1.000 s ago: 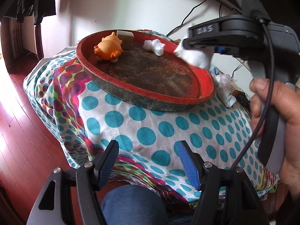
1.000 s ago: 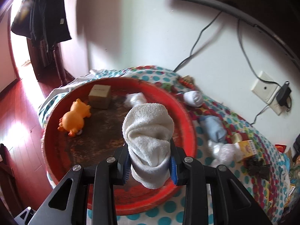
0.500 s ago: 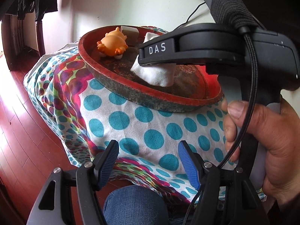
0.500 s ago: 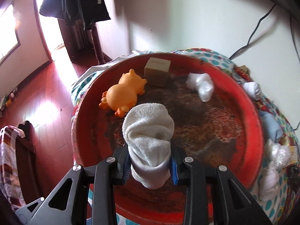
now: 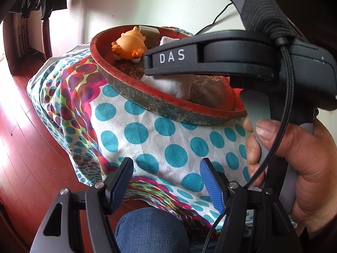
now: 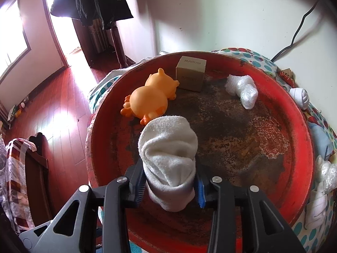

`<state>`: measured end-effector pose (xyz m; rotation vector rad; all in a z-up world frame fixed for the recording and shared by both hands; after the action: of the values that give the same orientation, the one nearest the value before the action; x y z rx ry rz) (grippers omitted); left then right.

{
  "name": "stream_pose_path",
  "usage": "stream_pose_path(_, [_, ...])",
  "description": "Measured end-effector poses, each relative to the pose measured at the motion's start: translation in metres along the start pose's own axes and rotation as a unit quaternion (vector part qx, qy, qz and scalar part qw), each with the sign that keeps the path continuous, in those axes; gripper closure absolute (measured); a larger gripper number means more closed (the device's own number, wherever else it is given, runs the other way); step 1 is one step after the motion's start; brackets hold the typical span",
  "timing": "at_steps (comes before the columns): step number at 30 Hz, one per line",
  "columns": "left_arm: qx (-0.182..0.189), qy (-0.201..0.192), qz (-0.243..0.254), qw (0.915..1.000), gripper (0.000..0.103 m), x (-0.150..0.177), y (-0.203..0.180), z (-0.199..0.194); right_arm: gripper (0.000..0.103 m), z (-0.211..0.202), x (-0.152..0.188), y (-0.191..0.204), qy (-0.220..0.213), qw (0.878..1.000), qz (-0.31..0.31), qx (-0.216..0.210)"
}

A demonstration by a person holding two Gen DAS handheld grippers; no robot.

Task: Organize objects
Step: 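Lower the white sock into the tray and open the right gripper, then move the left gripper to another white rolled sock and grasp it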

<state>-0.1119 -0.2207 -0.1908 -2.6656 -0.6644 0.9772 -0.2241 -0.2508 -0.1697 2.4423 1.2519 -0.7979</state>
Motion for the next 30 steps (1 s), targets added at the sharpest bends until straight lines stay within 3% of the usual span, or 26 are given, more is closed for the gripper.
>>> stream_pose_path(6, [0.000, -0.010, 0.008, 0.9999, 0.036, -0.002, -0.003, -0.003, 0.034, -0.048, -0.011, -0.019, -0.071, 0.996, 0.007, 0.044])
stream_pose_path(9, [0.004, -0.016, 0.018, 0.9997, 0.036, -0.001, -0.008, -0.005, 0.021, -0.092, -0.006, -0.056, -0.117, 0.989, 0.042, 0.083])
stream_pose_path(10, [0.004, -0.020, 0.025, 0.9995, 0.036, -0.001, -0.011, -0.006, 0.012, -0.105, 0.000, -0.073, -0.127, 0.985, 0.055, 0.100])
stream_pose_path(12, [0.007, -0.027, 0.047, 0.9985, 0.036, 0.001, -0.021, -0.008, 0.003, -0.128, 0.022, -0.123, -0.137, 0.974, 0.088, 0.160])
stream_pose_path(15, [0.011, -0.035, 0.086, 0.9956, 0.036, 0.005, -0.039, -0.012, 0.003, -0.147, 0.074, -0.209, -0.114, 0.954, 0.171, 0.220])
stream_pose_path(17, [0.020, -0.050, 0.115, 0.9919, 0.036, 0.007, -0.054, -0.017, 0.003, -0.160, 0.121, -0.269, -0.094, 0.928, 0.237, 0.271])
stream_pose_path(21, [0.034, -0.093, 0.176, 0.9793, 0.036, 0.010, -0.088, -0.023, 0.003, -0.183, 0.201, -0.342, -0.075, 0.882, 0.321, 0.337])
stream_pose_path(23, [0.030, -0.090, 0.211, 0.9728, 0.036, 0.013, -0.107, -0.018, 0.003, -0.194, 0.230, -0.365, -0.073, 0.863, 0.355, 0.351])
stream_pose_path(26, [0.048, -0.079, 0.232, 0.9683, 0.036, 0.008, -0.143, -0.009, 0.003, -0.200, 0.262, -0.386, -0.083, 0.842, 0.418, 0.331])
stream_pose_path(30, [0.048, -0.090, 0.265, 0.9588, 0.036, -0.005, -0.195, 0.006, 0.003, -0.203, 0.274, -0.395, -0.103, 0.830, 0.456, 0.305])
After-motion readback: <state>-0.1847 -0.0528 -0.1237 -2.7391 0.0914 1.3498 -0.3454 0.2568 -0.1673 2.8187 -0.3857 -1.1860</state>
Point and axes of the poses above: each gripper's, at about its wrist camera, not at the fingertips, and z roughly the way its jaws point, y to its left, x to its underside, the point moved 7 cm from there along z, roughly the way its jaws point, and after that the axes turned 3 degrees about x, right-handed, at the moved point
